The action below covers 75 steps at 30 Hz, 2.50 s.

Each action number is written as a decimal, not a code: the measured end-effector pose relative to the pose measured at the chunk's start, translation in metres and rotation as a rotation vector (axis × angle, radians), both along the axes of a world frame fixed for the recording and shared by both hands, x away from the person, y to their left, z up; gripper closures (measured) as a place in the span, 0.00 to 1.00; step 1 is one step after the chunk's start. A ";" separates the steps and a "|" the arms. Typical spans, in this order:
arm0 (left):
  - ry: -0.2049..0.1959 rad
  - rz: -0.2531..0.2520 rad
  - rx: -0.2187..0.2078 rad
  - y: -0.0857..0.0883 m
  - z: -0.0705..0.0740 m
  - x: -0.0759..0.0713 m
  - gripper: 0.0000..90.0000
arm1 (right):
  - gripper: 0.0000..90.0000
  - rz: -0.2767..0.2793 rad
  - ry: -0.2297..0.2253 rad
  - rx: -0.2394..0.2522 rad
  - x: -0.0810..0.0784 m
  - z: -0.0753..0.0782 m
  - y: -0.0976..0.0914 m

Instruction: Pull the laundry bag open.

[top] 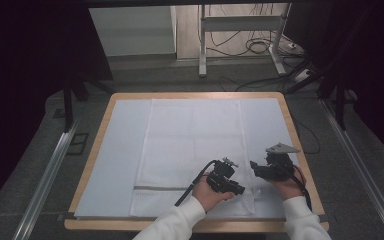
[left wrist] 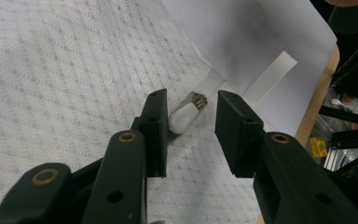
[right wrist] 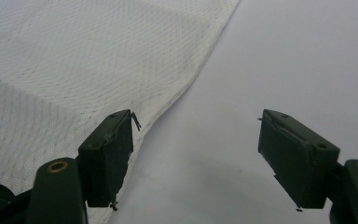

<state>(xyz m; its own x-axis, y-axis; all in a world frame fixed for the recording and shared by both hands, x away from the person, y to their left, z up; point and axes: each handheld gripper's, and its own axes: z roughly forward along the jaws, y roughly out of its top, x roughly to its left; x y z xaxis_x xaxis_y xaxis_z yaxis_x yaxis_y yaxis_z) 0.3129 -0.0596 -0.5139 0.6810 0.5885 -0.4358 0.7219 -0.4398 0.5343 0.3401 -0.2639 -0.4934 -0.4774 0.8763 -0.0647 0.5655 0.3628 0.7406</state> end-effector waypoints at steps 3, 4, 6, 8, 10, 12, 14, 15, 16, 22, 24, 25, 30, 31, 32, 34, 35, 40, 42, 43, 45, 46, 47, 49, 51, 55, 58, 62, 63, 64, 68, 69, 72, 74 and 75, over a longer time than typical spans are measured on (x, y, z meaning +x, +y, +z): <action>-0.002 0.001 -0.010 0.001 0.001 -0.001 0.73 | 0.29 0.002 0.000 -0.003 0.000 0.000 0.001; -0.002 0.001 -0.011 0.001 0.001 -0.001 0.73 | 0.29 0.003 0.000 -0.006 0.000 0.000 0.001; -0.003 -0.006 -0.010 0.001 0.002 -0.003 0.73 | 0.29 0.005 0.000 -0.007 0.000 0.000 0.002; 0.001 -0.010 -0.024 0.001 0.003 -0.004 0.73 | 0.29 0.004 0.000 -0.010 0.000 -0.001 0.002; 0.002 -0.009 -0.033 0.000 0.004 -0.006 0.73 | 0.29 0.003 0.001 -0.012 0.000 -0.001 0.002; 0.003 -0.015 -0.019 -0.002 0.002 -0.006 0.73 | 0.29 0.001 -0.001 -0.010 0.000 -0.001 0.002; 0.008 -0.015 -0.018 -0.003 -0.001 -0.005 0.73 | 0.29 0.002 -0.001 -0.009 0.000 0.000 0.002; 0.010 -0.012 -0.015 -0.003 -0.002 -0.006 0.74 | 0.29 0.002 -0.001 -0.010 0.000 0.000 0.002; 0.010 -0.014 -0.014 -0.003 -0.003 -0.006 0.74 | 0.29 0.003 -0.001 -0.010 0.000 0.000 0.002; 0.008 -0.006 -0.010 -0.004 -0.007 -0.005 0.81 | 0.29 0.000 0.000 -0.010 0.000 -0.001 0.001; 0.004 -0.006 -0.014 -0.005 -0.008 -0.005 0.82 | 0.29 0.001 -0.001 -0.012 0.000 -0.001 0.001; -0.001 -0.006 -0.013 -0.006 -0.008 -0.006 0.82 | 0.29 0.001 -0.002 -0.012 0.000 -0.001 0.001; -0.041 0.000 0.007 -0.008 -0.009 -0.008 0.90 | 0.29 0.002 -0.003 -0.014 0.000 -0.001 0.002; -0.044 -0.002 0.007 -0.008 -0.009 -0.008 0.91 | 0.29 0.002 -0.003 -0.014 0.000 -0.001 0.002; -0.044 -0.005 0.008 -0.008 -0.009 -0.008 0.92 | 0.29 0.001 -0.002 -0.014 0.000 0.000 0.001; -0.046 -0.009 0.004 -0.007 -0.009 -0.008 0.93 | 0.29 0.000 -0.002 -0.014 0.000 0.000 0.001; -0.047 -0.010 0.004 -0.007 -0.009 -0.008 0.93 | 0.29 0.000 -0.002 -0.014 0.000 0.000 0.001; -0.054 -0.017 0.000 -0.006 -0.009 -0.008 0.94 | 0.29 -0.001 0.007 -0.004 0.000 0.000 -0.001; -0.057 -0.020 -0.012 -0.004 -0.008 -0.008 0.94 | 0.28 -0.010 0.010 0.012 0.000 0.001 -0.002; -0.056 -0.017 -0.019 -0.004 -0.007 -0.008 0.94 | 0.28 -0.017 0.016 0.034 0.000 0.002 -0.004; -0.058 -0.021 -0.027 -0.002 -0.006 -0.007 0.94 | 0.28 -0.019 0.021 0.058 0.000 0.004 -0.005; -0.059 -0.020 -0.031 -0.001 -0.005 -0.007 0.94 | 0.28 -0.020 0.024 0.070 0.000 0.005 -0.006; -0.061 -0.022 -0.034 0.000 -0.004 -0.008 0.94 | 0.28 -0.020 0.026 0.081 0.000 0.006 -0.006; -0.065 -0.022 -0.041 0.001 -0.002 -0.008 0.94 | 0.28 -0.017 0.035 0.095 0.000 0.007 -0.006; -0.070 -0.025 -0.047 0.003 -0.001 -0.008 0.94 | 0.28 -0.016 0.049 0.104 0.000 0.009 -0.006; -0.076 -0.019 -0.057 0.007 0.002 -0.009 0.95 | 0.27 -0.008 0.067 0.130 -0.001 0.011 -0.005; -0.081 -0.018 -0.066 0.009 0.004 -0.009 0.95 | 0.27 0.000 0.083 0.144 -0.001 0.012 -0.004; -0.080 -0.020 -0.079 0.012 0.007 -0.009 0.95 | 0.27 0.003 0.098 0.158 -0.002 0.013 -0.005; -0.081 -0.020 -0.083 0.014 0.008 -0.009 0.95 | 0.27 -0.001 0.103 0.161 -0.002 0.014 -0.005; -0.082 -0.019 -0.082 0.015 0.009 -0.009 0.96 | 0.27 -0.004 0.105 0.164 -0.002 0.014 -0.006; -0.087 -0.013 -0.090 0.019 0.011 -0.008 0.96 | 0.27 -0.001 0.119 0.173 -0.003 0.015 -0.006; -0.088 -0.012 -0.092 0.020 0.012 -0.008 0.96 | 0.27 0.001 0.121 0.177 -0.003 0.015 -0.006; -0.095 -0.012 -0.097 0.022 0.013 -0.009 0.96 | 0.26 0.002 0.139 0.204 -0.003 0.015 -0.006; -0.098 -0.013 -0.098 0.023 0.014 -0.009 0.96 | 0.26 0.004 0.146 0.212 -0.003 0.016 -0.006; -0.097 -0.013 -0.099 0.023 0.014 -0.009 0.96 | 0.26 0.005 0.154 0.217 -0.004 0.016 -0.005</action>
<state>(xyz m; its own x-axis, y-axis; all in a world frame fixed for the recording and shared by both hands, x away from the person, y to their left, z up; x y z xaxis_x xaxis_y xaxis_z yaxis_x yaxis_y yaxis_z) 0.3042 -0.0363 -0.5002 0.7301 0.5367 -0.4230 0.6593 -0.3904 0.6426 0.3364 -0.2692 -0.4774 -0.4717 0.8592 0.1985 0.6764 0.2081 0.7066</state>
